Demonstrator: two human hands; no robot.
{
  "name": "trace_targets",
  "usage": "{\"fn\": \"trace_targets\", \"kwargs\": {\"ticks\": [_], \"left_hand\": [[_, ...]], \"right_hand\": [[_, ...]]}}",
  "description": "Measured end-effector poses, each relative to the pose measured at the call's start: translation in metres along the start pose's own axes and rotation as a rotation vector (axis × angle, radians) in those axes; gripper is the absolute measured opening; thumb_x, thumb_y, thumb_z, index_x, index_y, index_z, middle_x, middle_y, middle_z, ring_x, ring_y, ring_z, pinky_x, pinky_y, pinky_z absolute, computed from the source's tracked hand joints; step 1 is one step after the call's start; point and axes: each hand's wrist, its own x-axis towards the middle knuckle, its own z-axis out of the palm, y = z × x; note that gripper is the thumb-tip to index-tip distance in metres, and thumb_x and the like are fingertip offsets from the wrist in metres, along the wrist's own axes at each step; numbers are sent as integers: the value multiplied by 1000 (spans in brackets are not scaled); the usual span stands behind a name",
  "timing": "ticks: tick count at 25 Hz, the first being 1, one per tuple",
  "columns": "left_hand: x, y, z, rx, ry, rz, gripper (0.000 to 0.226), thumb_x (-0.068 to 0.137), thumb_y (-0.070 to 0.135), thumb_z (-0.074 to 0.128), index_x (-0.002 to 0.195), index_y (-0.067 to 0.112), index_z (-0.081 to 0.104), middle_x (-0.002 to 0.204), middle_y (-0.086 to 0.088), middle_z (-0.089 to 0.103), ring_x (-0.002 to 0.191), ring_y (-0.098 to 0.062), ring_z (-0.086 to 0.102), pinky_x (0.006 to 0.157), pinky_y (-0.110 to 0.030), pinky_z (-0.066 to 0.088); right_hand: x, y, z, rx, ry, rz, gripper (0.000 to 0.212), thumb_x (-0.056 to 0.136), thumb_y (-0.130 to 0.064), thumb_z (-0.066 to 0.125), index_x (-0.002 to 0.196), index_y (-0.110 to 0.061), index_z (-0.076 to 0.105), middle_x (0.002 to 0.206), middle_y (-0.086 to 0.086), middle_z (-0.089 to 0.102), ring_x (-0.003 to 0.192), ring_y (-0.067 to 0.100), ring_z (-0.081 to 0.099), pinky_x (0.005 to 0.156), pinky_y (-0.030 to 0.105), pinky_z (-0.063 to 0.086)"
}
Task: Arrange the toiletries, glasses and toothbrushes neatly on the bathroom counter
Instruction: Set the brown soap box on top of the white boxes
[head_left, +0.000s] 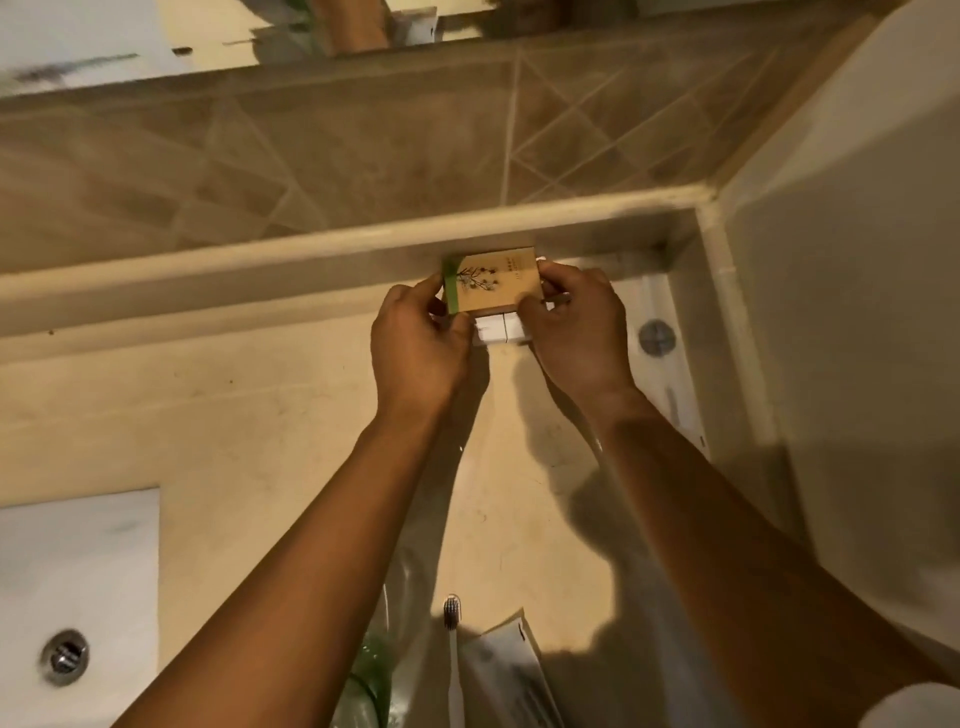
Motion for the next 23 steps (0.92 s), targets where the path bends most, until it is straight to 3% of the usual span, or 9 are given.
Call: {"fn": "trace_targets", "kwargs": {"ticks": [4,10,15,23], "left_hand": [[6,-5,4,-15,-18,10,50,89,11,67,138,19,61,104,3,57,94,-20,65,86,-28,52],[3,-10,7,-16,-2,36,47,91,15,69,137,21,62,102,8,54,88,-11,58,70,-2,34],[4,-6,9,-37,-7,38,49,89,14,70,137,20,61,102,5,55,89,-15,59,82,-24,47],[-7,-9,0,14,-20,30,64,90,27,73,147,17,46,124,-6,60,101,-16,61,92,-29,52]], "right_hand": [[1,1,4,-30,-9,27,35,93,-27,66,128,-29,66,121,-3,57,105,16,65,93,40,58],[0,1,7,-26,7,41,37,93,-28,68,129,-28,63,126,-1,54,107,20,65,93,43,58],[2,4,8,-14,19,62,38,92,-28,70,130,-28,62,128,-2,54,109,20,64,94,43,57],[-10,2,-1,59,61,37,38,95,-28,68,132,-23,60,134,1,51,116,18,61,97,37,57]]}}
